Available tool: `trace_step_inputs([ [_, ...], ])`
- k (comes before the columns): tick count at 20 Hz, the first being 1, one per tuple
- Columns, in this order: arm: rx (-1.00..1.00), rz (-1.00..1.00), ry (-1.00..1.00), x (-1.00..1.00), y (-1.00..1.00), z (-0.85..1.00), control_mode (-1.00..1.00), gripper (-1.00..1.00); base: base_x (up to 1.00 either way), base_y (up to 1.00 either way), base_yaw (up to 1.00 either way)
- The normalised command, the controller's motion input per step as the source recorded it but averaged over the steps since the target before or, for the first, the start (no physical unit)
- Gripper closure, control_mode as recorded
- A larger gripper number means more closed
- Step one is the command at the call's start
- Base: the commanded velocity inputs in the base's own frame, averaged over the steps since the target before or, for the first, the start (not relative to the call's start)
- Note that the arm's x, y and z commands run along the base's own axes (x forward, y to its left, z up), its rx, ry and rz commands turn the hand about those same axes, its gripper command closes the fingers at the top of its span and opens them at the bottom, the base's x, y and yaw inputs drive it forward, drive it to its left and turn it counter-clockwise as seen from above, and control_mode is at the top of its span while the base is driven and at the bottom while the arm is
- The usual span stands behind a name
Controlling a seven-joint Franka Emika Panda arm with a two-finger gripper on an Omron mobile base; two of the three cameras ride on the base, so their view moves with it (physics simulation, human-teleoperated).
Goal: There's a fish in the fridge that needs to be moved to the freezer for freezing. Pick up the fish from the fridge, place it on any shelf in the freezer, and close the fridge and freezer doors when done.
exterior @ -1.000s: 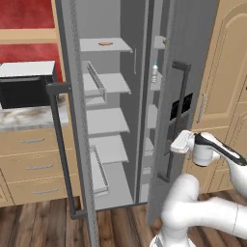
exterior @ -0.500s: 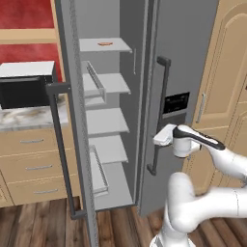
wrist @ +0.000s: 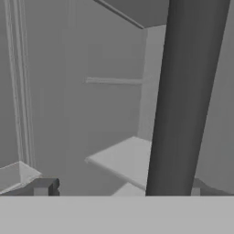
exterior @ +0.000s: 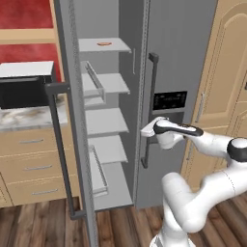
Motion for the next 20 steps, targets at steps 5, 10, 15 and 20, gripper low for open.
trace_step_inputs([
  [5,0.0,-0.03,0.0,0.42,0.16,0.0,-1.0,-1.0,0.0,0.0,0.0],
  [10,0.0,-0.04,0.0,0.27,0.07,0.02,-1.0,-1.0,0.0,0.0,0.0],
  [15,0.0,-0.1,0.0,-0.19,-0.1,0.34,-1.0,-1.0,0.0,0.0,0.0],
  [20,0.0,-0.12,0.0,-0.48,-0.12,0.59,-1.0,-1.0,0.0,0.0,0.0],
])
